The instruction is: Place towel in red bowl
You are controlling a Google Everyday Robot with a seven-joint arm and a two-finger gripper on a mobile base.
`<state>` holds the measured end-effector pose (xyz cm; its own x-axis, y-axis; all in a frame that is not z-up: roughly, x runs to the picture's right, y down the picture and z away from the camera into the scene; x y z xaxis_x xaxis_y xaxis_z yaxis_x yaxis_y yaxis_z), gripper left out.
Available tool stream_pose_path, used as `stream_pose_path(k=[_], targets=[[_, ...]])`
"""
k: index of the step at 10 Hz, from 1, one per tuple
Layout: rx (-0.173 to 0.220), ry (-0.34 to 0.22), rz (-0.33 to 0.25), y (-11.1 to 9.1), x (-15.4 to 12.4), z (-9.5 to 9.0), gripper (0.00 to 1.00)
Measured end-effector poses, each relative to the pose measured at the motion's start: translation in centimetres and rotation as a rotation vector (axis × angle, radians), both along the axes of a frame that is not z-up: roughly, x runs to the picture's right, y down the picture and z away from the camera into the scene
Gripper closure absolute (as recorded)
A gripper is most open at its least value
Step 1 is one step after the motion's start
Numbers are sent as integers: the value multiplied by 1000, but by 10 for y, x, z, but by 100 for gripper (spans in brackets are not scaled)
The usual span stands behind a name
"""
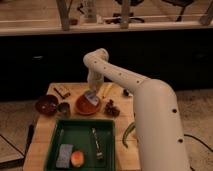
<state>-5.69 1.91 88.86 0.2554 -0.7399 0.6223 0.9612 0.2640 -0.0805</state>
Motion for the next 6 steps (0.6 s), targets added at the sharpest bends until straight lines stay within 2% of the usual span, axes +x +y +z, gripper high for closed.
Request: stream_pose_path(k=[2,6], targets=[[0,-2,-5,1,-2,-1,20],[-3,2,-1,2,-3,0,20]])
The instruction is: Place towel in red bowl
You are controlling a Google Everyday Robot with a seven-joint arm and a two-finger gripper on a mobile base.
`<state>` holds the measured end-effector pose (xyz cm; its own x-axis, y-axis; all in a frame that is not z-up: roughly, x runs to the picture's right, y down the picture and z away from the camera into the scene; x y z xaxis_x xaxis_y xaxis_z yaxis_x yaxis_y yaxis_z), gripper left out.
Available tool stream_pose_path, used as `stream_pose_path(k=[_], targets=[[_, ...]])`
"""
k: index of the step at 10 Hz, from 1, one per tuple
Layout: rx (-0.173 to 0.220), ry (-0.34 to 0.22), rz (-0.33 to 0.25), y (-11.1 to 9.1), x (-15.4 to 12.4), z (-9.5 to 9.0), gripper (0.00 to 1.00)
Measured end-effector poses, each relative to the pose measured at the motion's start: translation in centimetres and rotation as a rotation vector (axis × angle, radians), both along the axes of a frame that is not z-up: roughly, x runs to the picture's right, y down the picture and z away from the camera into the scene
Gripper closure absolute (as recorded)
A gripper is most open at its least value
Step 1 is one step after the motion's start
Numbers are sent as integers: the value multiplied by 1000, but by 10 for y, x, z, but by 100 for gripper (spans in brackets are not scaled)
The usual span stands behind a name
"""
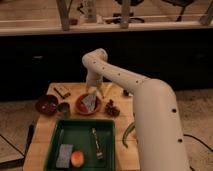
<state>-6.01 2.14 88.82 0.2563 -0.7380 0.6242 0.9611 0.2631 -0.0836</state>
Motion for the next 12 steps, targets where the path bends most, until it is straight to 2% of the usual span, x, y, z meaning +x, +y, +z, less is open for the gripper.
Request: stream_pose_path(k=[5,7,12], targets=[[-2,2,4,0,0,2,20],[-13,10,-11,0,-1,3,20],[-17,-4,-19,-2,-1,4,20]])
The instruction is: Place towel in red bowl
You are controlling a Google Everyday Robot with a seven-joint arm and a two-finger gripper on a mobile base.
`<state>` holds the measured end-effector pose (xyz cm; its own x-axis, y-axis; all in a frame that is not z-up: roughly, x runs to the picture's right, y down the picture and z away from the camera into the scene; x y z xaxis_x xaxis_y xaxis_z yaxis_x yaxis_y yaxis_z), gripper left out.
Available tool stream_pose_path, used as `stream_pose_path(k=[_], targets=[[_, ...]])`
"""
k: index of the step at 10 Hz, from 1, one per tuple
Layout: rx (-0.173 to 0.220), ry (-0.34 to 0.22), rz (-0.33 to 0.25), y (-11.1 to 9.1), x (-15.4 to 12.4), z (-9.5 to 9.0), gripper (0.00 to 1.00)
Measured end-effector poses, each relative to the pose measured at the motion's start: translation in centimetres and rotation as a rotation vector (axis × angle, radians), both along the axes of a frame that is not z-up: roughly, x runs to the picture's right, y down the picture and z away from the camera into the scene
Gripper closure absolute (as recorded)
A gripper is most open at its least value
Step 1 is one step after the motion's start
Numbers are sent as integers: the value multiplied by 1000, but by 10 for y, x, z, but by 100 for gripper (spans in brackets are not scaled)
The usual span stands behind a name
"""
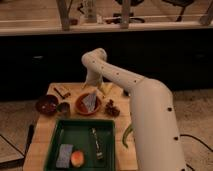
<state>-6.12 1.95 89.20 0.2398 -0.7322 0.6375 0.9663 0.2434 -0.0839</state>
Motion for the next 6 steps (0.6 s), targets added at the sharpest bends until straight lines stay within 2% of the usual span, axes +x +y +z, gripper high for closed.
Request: stream_pose_path(k=[6], targets=[[-1,-15,-7,-2,6,1,20]])
